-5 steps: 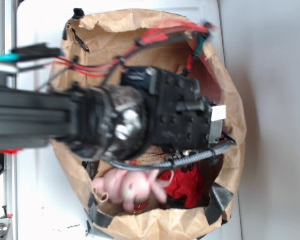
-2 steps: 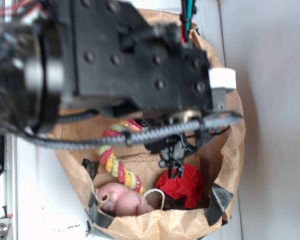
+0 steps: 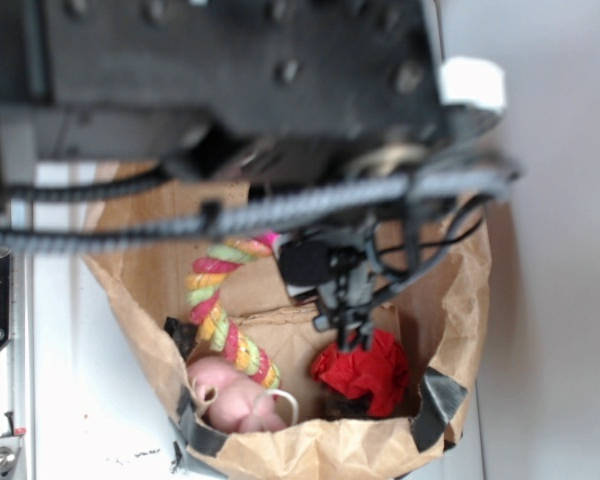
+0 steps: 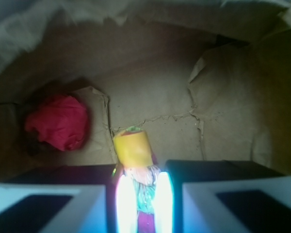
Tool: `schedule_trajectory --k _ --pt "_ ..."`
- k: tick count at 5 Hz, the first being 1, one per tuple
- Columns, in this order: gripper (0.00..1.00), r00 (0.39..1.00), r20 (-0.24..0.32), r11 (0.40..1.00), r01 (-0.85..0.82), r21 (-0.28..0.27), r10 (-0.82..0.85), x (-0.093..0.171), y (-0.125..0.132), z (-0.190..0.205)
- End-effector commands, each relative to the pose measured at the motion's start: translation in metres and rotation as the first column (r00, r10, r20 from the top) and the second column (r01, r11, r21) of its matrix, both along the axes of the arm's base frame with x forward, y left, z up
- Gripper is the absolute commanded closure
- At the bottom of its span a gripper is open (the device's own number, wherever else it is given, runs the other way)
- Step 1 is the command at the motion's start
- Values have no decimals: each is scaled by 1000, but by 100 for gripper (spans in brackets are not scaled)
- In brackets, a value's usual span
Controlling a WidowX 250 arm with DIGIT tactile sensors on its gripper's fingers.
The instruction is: Grab the multicolored rope.
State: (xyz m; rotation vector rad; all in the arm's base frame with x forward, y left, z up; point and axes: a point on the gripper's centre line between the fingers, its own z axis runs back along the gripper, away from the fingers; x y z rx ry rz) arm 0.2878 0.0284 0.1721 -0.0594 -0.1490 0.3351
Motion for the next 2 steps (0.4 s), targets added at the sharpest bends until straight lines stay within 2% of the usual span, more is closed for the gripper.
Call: schedule_trajectory --k 1,2 --pt "100 991 136 1000 7 -12 -5 -3 8 50" --pt "100 988 152 1000 12 -8 -10 -3 6 46"
